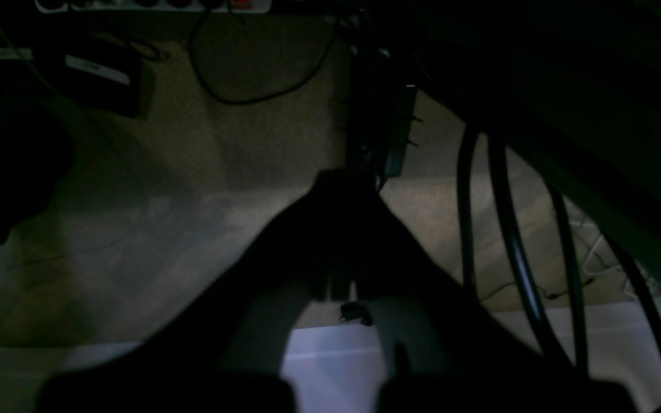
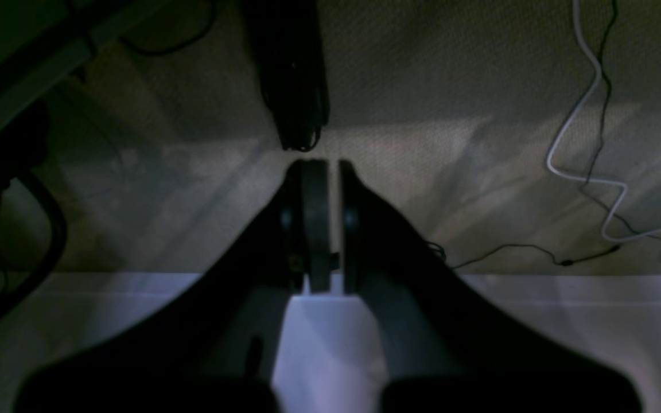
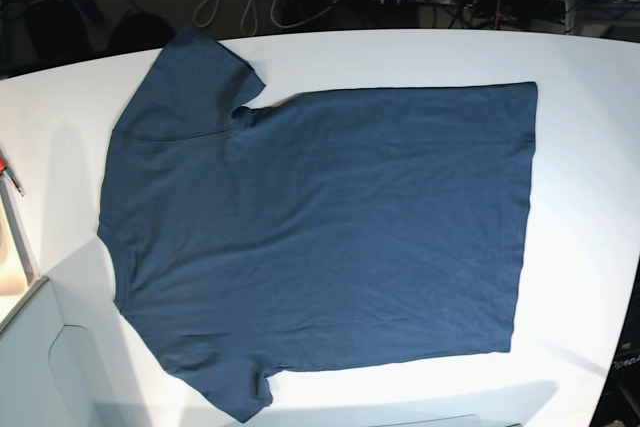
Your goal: Fold the T-shirt properly
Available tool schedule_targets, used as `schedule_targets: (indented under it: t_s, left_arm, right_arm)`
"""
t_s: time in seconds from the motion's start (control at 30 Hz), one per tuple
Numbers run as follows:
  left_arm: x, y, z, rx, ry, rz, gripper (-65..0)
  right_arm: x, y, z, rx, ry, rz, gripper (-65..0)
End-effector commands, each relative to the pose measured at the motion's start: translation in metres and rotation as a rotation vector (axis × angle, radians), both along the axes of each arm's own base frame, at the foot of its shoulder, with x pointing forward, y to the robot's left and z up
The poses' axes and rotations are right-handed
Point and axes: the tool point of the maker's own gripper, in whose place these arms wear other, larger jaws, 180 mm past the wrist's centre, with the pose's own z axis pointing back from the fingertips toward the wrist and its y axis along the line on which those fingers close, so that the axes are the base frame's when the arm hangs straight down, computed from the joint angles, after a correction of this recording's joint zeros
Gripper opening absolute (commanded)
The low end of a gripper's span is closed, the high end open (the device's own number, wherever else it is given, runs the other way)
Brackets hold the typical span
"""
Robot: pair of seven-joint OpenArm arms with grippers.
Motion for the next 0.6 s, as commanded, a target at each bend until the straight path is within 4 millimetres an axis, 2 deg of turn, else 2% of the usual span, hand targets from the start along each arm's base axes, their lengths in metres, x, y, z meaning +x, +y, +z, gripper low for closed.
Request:
schedule_targets:
  t_s: [0.0,0.57]
  left_arm:
    - [-0.0189,-0.0015,0.0015,-0.005,0.044,-0.026,-65.0]
    - [-0.0188,-0.0046,0.0016,-0.010,0.044,-0.021,-65.0]
  right_arm:
    - [-0.0050,0.0039,0.0010,0.023,0.009,0.001,-64.6]
    - [-0.0060,0.0038,0.0011,0.023,0.010,-0.002,-64.8]
